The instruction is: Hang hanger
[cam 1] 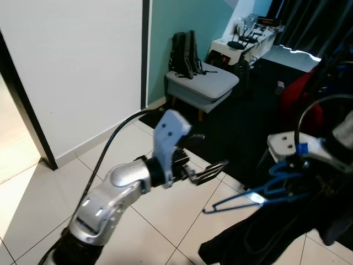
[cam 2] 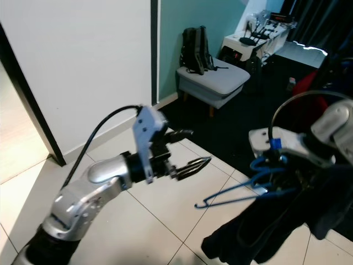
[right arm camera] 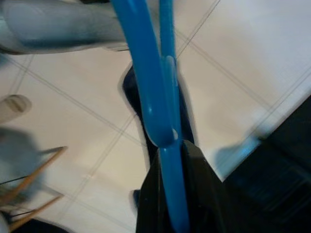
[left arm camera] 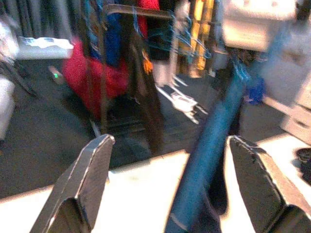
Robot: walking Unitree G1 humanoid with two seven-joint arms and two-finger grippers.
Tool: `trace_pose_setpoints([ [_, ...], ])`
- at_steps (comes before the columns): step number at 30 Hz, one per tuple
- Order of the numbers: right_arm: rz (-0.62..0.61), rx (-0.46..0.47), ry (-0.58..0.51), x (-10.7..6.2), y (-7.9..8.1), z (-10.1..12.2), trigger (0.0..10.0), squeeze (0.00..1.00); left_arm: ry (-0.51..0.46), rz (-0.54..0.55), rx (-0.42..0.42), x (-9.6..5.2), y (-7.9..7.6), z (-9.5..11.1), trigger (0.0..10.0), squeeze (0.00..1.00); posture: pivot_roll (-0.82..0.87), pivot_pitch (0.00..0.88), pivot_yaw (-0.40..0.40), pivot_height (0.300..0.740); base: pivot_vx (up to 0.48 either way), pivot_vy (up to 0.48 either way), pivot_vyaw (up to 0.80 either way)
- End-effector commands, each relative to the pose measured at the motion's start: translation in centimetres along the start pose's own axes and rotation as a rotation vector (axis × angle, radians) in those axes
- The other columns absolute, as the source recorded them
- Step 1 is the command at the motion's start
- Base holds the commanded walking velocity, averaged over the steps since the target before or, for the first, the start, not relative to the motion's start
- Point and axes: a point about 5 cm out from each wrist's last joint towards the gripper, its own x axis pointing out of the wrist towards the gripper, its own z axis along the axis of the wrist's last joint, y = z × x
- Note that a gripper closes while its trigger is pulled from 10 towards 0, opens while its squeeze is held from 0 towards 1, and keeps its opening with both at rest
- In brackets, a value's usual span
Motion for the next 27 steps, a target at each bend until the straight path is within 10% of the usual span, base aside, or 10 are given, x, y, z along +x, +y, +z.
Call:
trace_pose_setpoints([
  [1, -0.037, -0.047, 0.03, -0.9, -1.0, 0.5, 10.0, 0.0, 0.006, -0.011, -0.033, -0.4, 0.1, -0.2, 10.0, 0.0, -0.03, 0.0, -0.123, 0.74, 0.0, 0.0, 0.0],
  [10, -0.106, -0.099, 0.026, -2.2, -3.3, 2.2, 10.0, 0.0, -0.016, -0.034, -0.097, -0.6, 0.1, -0.2, 10.0, 0.0, -0.02, 0.0, -0.13, 0.74, 0.0, 0.0, 0.0],
  [17, -0.216, -0.134, 0.019, -5.4, -6.8, 5.9, 10.0, 0.0, 0.018, -0.137, -0.161, 2.0, -3.8, -1.2, 10.0, 0.0, -0.02, 0.0, -0.136, 0.74, 0.0, 0.0, 0.0],
  [27, -0.242, -0.166, 0.019, -6.5, -7.5, 7.5, 10.0, 0.0, 0.11, -0.078, -0.114, 1.9, -3.0, -2.7, 10.0, 0.0, -0.03, 0.0, -0.136, 0.74, 0.0, 0.0, 0.0],
])
